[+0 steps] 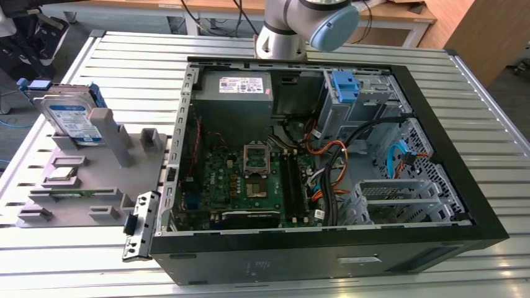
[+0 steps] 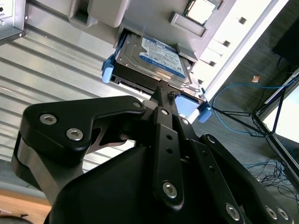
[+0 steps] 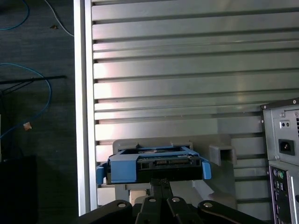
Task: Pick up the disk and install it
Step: 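Reach for the disk, then pick up the disk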
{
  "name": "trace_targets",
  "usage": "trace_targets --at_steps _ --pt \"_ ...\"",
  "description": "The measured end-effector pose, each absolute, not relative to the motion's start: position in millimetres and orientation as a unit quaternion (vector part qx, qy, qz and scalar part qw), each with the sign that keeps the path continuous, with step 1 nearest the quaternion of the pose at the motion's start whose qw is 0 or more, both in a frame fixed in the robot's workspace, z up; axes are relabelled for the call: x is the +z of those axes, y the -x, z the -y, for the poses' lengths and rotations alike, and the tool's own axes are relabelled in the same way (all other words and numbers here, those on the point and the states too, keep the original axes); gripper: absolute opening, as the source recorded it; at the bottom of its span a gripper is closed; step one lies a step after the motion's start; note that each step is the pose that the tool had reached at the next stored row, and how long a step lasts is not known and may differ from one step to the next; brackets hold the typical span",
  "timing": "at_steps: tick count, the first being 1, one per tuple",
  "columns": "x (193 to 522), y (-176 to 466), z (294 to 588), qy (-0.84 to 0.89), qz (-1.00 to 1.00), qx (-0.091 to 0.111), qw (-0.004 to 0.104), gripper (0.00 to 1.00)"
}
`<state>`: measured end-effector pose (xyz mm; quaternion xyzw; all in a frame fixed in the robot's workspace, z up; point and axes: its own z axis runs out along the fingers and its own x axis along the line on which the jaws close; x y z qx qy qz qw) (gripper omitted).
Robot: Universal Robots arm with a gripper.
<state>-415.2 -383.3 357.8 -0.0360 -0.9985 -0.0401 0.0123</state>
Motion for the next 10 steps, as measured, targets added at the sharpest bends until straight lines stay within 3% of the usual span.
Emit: trace_targets --at_steps 10 --pt "357.6 415.2 383.3 0.036 0.998 -0.04 0.012 0.11"
